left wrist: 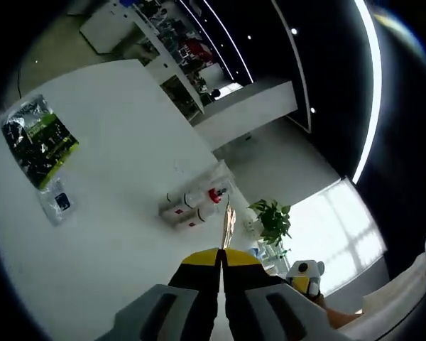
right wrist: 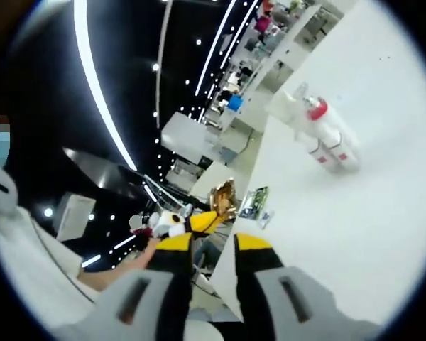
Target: Arrange the skincare products in the storage area until every visible bottle or jar stands upright without overlapping.
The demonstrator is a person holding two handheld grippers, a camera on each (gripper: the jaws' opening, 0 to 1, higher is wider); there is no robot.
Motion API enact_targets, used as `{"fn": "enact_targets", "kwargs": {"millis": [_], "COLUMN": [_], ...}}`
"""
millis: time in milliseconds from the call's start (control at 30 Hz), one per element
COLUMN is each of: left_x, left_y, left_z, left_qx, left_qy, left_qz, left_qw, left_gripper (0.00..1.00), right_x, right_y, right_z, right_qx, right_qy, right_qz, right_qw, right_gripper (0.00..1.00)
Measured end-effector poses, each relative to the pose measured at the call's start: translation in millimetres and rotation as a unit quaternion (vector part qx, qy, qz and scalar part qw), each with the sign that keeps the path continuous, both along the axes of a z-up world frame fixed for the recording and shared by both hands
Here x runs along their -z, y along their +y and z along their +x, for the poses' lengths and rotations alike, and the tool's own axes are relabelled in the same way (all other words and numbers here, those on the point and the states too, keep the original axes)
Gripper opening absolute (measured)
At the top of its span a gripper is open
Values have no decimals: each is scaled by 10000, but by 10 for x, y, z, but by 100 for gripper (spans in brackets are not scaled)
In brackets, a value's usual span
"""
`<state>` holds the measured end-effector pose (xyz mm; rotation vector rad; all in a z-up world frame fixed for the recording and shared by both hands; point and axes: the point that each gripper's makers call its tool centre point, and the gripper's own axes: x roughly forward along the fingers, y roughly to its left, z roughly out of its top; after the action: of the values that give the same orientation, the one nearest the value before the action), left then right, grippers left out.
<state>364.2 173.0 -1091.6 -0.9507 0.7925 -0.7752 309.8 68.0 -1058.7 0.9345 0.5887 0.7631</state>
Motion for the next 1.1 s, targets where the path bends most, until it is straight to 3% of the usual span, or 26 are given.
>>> {"fn": "enact_targets", "kwargs": {"millis": [200, 533, 733, 1100], "left_x": [186, 472, 672, 904], "left_y": [27, -118, -243, -503], "left_z": [306, 854, 1060, 1252], "left_qx": [-34, 76, 178, 444], "left_qy": [175, 369, 501, 726], "left_qz": [-13, -50, 50, 289], "left_qw": [9998, 9993, 9986, 9960], "left_gripper": [0, 0, 0, 0], "right_x": [14, 79, 136, 184], "right_y": [-19, -133, -160, -171], "right_z": [-16, -106, -211, -314], "right_qx": [216, 729, 1009, 1228], "right_qy": [97, 287, 401, 573], "right_qz": [-105, -339, -385, -465], "right_qw": [9997, 9963, 9933, 9897], "right_gripper": [21, 21, 21, 21]}}
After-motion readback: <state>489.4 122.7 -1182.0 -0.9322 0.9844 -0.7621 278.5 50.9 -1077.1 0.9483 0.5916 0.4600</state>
